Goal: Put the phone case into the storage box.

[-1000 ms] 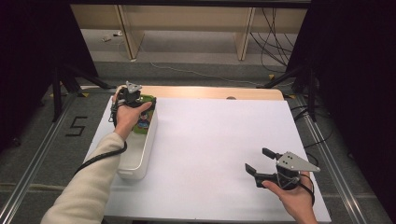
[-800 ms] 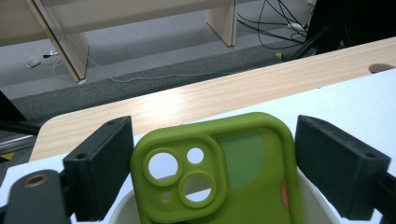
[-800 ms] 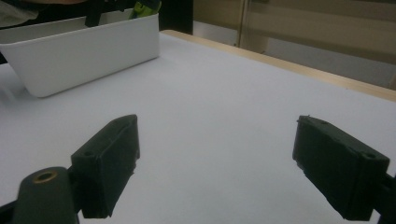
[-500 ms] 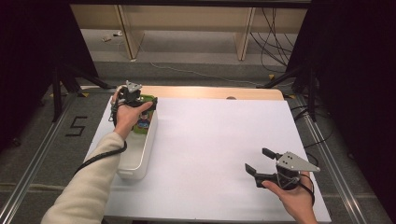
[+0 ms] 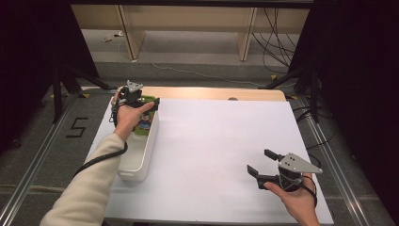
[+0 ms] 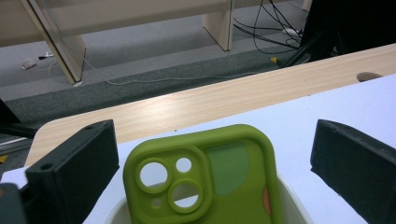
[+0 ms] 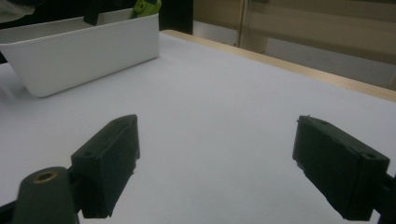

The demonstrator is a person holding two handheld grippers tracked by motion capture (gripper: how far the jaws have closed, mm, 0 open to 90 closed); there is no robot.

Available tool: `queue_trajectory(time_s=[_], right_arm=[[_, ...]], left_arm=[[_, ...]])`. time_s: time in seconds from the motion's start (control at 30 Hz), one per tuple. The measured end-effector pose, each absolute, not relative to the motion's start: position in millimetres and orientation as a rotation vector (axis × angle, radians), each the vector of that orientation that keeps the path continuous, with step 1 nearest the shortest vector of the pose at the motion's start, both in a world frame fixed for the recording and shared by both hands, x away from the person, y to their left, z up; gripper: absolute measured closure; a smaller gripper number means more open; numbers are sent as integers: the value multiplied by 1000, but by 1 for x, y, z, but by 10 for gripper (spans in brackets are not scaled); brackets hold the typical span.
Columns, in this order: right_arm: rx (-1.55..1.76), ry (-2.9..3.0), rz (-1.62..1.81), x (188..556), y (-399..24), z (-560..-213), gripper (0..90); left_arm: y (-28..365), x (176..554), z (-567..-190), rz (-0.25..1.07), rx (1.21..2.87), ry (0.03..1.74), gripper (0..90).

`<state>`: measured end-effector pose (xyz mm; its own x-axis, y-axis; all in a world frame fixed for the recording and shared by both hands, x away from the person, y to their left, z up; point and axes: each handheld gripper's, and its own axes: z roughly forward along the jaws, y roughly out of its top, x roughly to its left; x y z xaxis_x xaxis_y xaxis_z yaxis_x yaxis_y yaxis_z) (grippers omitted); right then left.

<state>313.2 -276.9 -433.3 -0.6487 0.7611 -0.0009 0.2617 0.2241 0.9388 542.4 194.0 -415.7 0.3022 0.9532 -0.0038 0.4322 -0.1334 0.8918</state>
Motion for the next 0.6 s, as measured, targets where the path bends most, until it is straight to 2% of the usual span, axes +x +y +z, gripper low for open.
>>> queue_trajectory(time_s=[0.6], right_arm=[[938, 2036, 1422, 313, -277, -433, 160]], left_arm=[[194, 531, -406, 748, 1698, 1239, 30]])
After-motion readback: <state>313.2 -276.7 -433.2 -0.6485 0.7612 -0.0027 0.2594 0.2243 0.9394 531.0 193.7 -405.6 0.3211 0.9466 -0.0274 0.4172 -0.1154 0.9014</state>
